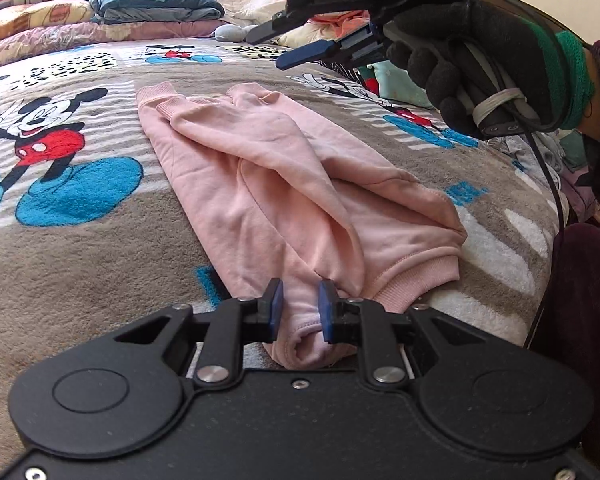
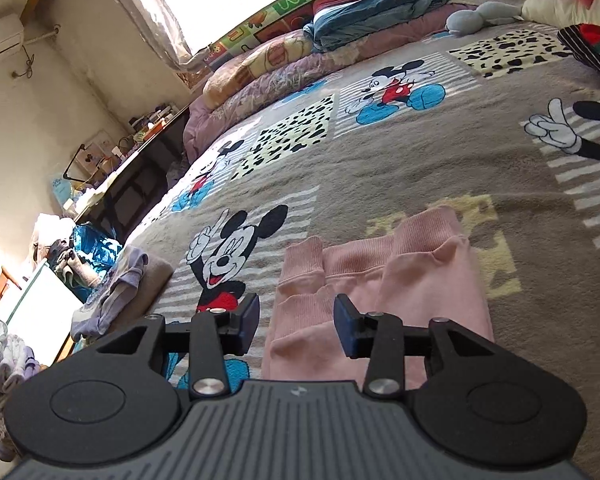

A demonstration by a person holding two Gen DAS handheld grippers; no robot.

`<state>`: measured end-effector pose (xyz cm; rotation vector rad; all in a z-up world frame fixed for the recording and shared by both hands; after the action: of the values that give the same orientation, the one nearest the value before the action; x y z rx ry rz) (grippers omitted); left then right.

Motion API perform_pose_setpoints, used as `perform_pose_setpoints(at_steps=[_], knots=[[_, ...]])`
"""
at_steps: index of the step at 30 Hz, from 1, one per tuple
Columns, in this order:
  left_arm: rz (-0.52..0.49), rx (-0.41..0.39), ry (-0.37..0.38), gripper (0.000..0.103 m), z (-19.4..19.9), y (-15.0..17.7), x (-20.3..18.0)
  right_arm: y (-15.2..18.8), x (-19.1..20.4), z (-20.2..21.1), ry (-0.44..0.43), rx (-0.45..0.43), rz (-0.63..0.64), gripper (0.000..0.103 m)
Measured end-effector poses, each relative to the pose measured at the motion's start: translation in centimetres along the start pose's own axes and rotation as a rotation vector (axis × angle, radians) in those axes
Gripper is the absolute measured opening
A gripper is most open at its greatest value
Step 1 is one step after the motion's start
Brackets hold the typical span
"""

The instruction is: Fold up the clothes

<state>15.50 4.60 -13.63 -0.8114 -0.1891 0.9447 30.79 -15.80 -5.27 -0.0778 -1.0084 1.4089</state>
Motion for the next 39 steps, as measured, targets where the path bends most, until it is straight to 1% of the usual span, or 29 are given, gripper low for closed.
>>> perform_pose_setpoints(at_steps=[5, 10, 12, 15, 19, 23, 26, 29, 30, 31, 33, 35, 36, 37, 39], knots=[[0.02, 0.003, 0.015, 0.017, 0.0, -0.1, 0.2, -0.5, 0.0, -2.8, 0.009, 0.074, 0.144, 0.044], [0.037, -0.017, 0.05, 0.02, 0.8, -0.1, 0.6, -1.1, 0.0, -5.5, 0.014, 0.147, 0.279, 0.045], [0.012, -0.029, 0.053, 0.02, 1.2, 0.1, 0.3, -1.3, -0.4, -6.4, -0.003, 0.164, 0.271, 0.045], [-0.006, -0.037, 0.076, 0.021, 1.6, 0.4, 0.2, -1.6, -1.0, -7.7, -0.03, 0.189, 0.259, 0.046], [0.006, -0.028, 0.085, 0.023, 1.4, 0.6, 0.8, -2.0, -2.2, -8.3, -0.102, 0.215, 0.232, 0.046], [0.009, -0.025, 0.093, 0.024, 1.2, 0.4, 1.0, -2.0, -3.2, -8.7, -0.119, 0.234, 0.233, 0.048], [0.008, -0.021, 0.093, 0.025, 1.0, 0.3, 1.0, -1.9, -4.0, -8.9, -0.153, 0.241, 0.193, 0.049], [0.013, -0.018, 0.095, 0.026, 0.8, 0.3, 1.0, -1.5, -3.8, -9.2, -0.162, 0.25, 0.231, 0.049], [0.014, -0.018, 0.096, 0.026, 0.7, 0.2, 1.0, -1.3, -3.6, -9.4, -0.162, 0.255, 0.249, 0.048], [0.016, -0.018, 0.097, 0.027, 0.7, 0.2, 1.0, -1.1, -3.4, -9.5, -0.16, 0.259, 0.266, 0.044], [0.018, -0.017, 0.098, 0.027, 0.7, 0.3, 1.1, -0.9, -3.1, -9.8, -0.154, 0.265, 0.292, 0.04], [0.021, -0.015, 0.099, 0.027, 0.6, 0.3, 1.1, -0.8, -3.2, -9.7, -0.163, 0.258, 0.287, 0.033], [0.022, -0.014, 0.1, 0.027, 0.6, 0.3, 1.1, -0.8, -3.3, -9.6, -0.166, 0.252, 0.282, 0.03], [0.023, -0.013, 0.1, 0.028, 0.6, 0.3, 1.2, -0.9, -3.4, -9.4, -0.169, 0.245, 0.279, 0.024], [0.027, -0.011, 0.102, 0.029, 0.6, 0.2, 1.2, -0.9, -3.4, -8.7, -0.175, 0.221, 0.285, 0.017]])
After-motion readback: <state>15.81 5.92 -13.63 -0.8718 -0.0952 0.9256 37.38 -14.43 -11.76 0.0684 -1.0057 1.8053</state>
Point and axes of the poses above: each gripper's, at about its wrist camera, not at the fingertips, and z roughly against the way its jaws point, x to its left, y to its underside, the point moved 2 cm from there along -z, roughly the way its jaws point, and after that the axes turned 6 degrees about x, right-handed, at the moved point
